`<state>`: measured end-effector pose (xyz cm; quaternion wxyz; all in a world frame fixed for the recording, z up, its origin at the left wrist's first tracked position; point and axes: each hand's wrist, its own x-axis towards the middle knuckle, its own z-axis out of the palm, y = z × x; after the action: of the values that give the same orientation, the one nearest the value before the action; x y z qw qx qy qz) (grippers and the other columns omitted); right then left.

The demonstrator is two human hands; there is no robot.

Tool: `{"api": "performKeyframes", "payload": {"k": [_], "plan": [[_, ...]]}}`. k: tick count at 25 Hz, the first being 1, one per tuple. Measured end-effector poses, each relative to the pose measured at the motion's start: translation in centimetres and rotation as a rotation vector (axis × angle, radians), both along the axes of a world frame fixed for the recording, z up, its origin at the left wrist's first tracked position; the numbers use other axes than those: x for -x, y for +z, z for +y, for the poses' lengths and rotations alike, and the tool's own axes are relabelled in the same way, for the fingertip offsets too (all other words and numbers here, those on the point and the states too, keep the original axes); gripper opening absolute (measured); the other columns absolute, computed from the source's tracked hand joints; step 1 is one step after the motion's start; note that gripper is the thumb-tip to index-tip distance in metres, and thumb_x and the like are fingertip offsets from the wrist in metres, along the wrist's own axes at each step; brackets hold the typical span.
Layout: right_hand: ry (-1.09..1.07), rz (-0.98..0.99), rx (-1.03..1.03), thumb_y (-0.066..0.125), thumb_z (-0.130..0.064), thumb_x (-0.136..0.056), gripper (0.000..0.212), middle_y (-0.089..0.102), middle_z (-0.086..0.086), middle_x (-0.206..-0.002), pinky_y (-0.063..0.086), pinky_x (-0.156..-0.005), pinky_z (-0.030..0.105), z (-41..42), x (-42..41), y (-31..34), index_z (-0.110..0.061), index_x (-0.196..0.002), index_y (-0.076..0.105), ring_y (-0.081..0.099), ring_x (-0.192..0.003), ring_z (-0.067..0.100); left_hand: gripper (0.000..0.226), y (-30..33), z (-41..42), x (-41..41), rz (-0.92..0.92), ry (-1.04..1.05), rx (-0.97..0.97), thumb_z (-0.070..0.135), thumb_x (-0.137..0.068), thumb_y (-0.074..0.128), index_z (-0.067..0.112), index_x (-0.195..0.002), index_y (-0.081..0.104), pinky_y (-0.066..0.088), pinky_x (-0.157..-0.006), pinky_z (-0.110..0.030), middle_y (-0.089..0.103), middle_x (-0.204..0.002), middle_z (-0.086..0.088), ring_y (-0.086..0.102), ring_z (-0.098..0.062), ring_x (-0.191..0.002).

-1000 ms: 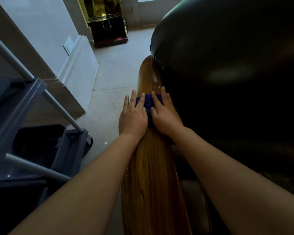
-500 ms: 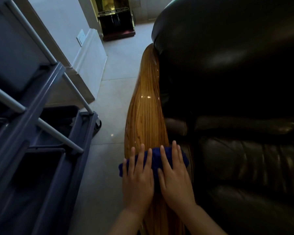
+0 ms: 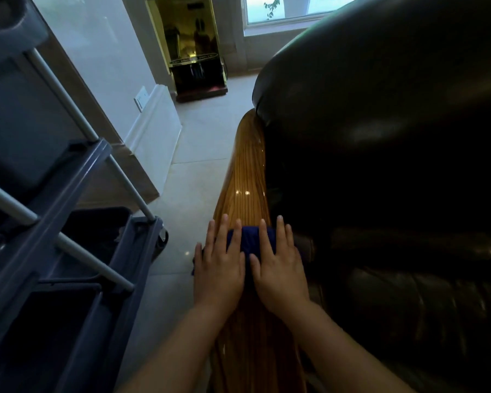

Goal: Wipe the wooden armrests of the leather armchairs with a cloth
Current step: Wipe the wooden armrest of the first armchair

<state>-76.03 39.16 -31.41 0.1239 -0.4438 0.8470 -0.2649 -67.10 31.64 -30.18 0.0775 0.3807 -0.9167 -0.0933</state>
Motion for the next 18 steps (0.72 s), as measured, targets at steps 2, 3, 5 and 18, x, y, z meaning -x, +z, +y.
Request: {"api": "performKeyframes", "payload": {"k": [2,3,5,18], "plan": [[0.004,-0.127,-0.022,0.032,-0.043,-0.095,0.064,-0.021,0.000,-0.154,0.012,-0.114,0.047,-0.4,1.4,1.4,-0.033,-0.143,-0.008,-0.009,-0.142,0.019,0.062,1.3,-1.2,-0.2,0.034,-0.048,-0.037,0.034,-0.095,0.028,0.033,-0.137,-0.018,0.005,-0.114,-0.044,-0.018,-0.154,0.001,-0.021,-0.015,-0.139],[-0.043,-0.165,0.042,0.036,-0.039,-0.094,0.061,-0.008,0.001,-0.157,0.019,-0.114,0.047,0.1,1.9,1.8,-0.032,-0.144,0.001,0.003,-0.142,0.019,0.064,1.9,-1.2,-0.6,0.077,-0.060,-0.024,0.032,-0.094,0.036,0.030,-0.141,-0.009,0.010,-0.113,-0.043,-0.008,-0.156,-0.001,-0.010,-0.017,-0.142],[-0.138,-0.190,0.181,0.046,-0.028,-0.092,0.052,0.025,0.004,-0.151,0.035,-0.107,0.035,1.6,2.4,2.6,-0.027,-0.140,0.027,0.030,-0.133,0.016,0.058,3.2,-0.3,-1.8,0.176,-0.095,0.024,0.020,-0.087,0.055,0.017,-0.140,0.030,0.035,-0.106,-0.041,0.034,-0.147,-0.010,0.032,-0.026,-0.135],[-0.043,-0.053,0.082,0.059,-0.019,-0.085,0.037,0.056,0.000,-0.112,0.047,-0.084,0.023,7.3,0.3,1.6,-0.020,-0.122,0.053,0.055,-0.097,0.010,0.032,3.3,4.5,-4.2,0.132,-0.091,-0.022,0.011,-0.085,0.056,0.014,-0.117,0.059,0.044,-0.078,-0.023,0.060,-0.112,-0.003,0.051,-0.017,-0.104]]}}
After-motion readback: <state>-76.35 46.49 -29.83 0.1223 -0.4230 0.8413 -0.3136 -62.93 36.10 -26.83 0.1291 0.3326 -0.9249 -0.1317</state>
